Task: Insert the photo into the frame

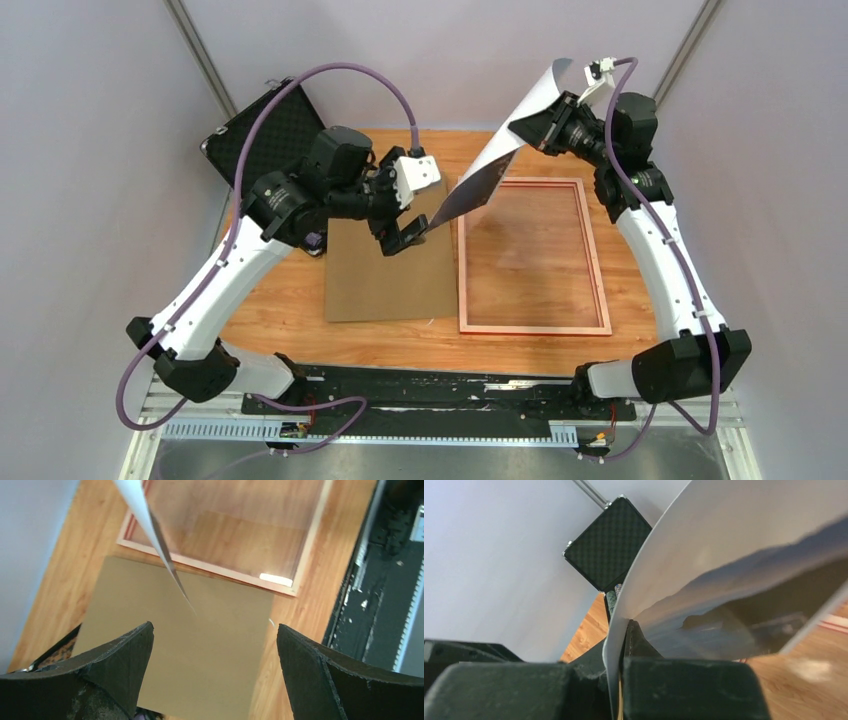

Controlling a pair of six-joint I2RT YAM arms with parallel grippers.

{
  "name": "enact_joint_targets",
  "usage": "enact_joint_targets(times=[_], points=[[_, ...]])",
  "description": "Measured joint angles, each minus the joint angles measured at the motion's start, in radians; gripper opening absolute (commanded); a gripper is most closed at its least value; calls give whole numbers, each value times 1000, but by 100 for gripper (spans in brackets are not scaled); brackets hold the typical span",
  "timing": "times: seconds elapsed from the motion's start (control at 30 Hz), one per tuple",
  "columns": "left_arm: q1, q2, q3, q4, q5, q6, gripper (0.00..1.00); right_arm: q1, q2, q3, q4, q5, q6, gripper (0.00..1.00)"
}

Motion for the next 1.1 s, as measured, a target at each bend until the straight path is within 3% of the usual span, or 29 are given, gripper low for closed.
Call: enact_joint_targets(times=[0.13, 0.3, 0.53, 0.77, 0.93, 1.1], points=[[-6, -5, -43, -19, 35, 24, 100, -27, 27, 0, -8, -44, 16, 0], [7, -52, -74, 36, -114, 10, 100, -22, 26, 0, 12, -145, 27, 0], [127, -56, 27, 106, -300, -54, 100, 2, 9, 0, 63, -323, 74, 0], [191, -32, 76, 127, -349, -88, 100, 6, -84, 44, 38, -495, 87, 0], [196, 10, 76, 126, -343, -106, 100, -45, -201, 15, -101, -533, -18, 0], [196, 57, 76, 125, -339, -112, 100, -201, -237, -61, -329, -510, -198, 0]])
